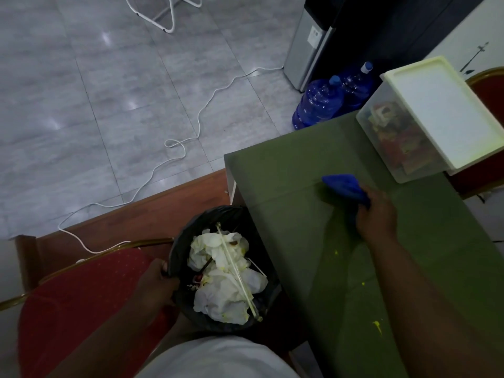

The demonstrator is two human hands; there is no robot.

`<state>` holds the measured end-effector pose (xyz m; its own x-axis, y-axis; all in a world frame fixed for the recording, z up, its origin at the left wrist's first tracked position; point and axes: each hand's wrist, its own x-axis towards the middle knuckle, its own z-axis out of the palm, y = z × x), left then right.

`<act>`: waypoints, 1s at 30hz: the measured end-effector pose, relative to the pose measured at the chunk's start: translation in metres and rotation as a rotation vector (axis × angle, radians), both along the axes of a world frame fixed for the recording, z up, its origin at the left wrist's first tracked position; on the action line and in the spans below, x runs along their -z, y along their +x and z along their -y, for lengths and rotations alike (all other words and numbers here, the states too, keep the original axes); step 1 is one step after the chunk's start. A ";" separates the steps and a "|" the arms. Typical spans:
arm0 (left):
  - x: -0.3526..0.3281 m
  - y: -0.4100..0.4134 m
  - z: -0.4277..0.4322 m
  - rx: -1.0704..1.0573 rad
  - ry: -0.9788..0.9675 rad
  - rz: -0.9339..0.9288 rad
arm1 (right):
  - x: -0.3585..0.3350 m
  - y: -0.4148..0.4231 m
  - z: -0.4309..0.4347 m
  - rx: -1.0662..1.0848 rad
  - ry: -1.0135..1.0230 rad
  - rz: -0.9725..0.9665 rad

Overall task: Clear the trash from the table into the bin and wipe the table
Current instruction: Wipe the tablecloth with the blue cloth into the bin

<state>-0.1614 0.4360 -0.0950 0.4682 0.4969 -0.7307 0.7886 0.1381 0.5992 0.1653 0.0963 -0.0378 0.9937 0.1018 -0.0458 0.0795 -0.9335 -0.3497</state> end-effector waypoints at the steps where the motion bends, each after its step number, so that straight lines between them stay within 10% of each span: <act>1: 0.000 0.001 0.000 -0.004 -0.003 0.000 | 0.007 -0.002 0.001 0.019 -0.068 -0.056; 13: 0.002 0.008 -0.010 -0.026 -0.002 0.005 | 0.017 -0.139 -0.132 -0.555 0.193 -0.116; 17: 0.002 0.008 -0.022 -0.014 0.021 -0.007 | -0.009 -0.090 -0.136 -0.369 0.428 0.012; 24: 0.003 0.020 -0.049 -0.014 0.002 -0.002 | -0.003 0.059 -0.108 0.038 0.119 -0.007; 30: 0.003 0.030 -0.062 -0.030 0.000 0.010 | 0.041 0.024 -0.152 -0.125 0.058 -0.097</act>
<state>-0.1312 0.4982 -0.0976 0.4602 0.5108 -0.7261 0.7784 0.1611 0.6067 0.1889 0.2487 -0.0784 0.9644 0.2294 -0.1316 0.1568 -0.8967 -0.4140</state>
